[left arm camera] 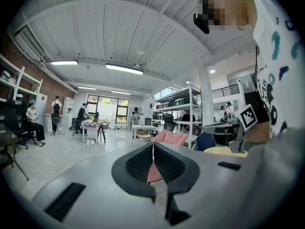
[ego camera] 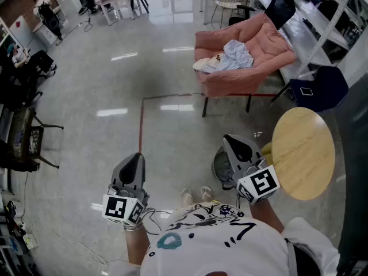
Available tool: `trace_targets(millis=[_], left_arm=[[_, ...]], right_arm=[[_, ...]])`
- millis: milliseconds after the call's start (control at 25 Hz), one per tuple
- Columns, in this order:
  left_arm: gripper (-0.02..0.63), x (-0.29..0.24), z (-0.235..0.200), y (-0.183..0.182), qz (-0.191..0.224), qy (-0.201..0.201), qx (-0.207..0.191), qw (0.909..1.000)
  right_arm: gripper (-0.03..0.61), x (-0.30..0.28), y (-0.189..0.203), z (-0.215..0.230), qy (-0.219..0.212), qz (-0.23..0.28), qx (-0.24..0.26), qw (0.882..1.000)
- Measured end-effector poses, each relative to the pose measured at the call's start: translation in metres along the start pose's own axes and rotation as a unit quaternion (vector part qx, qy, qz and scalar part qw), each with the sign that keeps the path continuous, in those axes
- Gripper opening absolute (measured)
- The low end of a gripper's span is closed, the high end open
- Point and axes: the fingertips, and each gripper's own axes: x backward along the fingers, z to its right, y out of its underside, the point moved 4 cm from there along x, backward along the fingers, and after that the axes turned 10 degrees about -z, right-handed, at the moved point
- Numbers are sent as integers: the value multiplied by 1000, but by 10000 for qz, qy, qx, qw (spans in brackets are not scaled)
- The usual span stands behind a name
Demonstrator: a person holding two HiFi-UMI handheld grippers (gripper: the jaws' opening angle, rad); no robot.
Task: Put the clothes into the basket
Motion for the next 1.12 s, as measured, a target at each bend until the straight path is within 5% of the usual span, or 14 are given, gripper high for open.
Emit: trace_targets(millis=[360, 720, 1120], left_arm=[[18, 4, -37, -1, -49, -62, -114, 9999], [18, -12, -53, 16, -200, 246, -29, 9995], [18, -67, -85, 5, -390, 243, -17, 9989]], right_arm=[[26, -31, -10, -15, 11, 26, 348, 9994], [28, -53, -6, -30, -149, 137, 164, 9997], [29, -108, -7, 14, 14, -67, 293, 9995]])
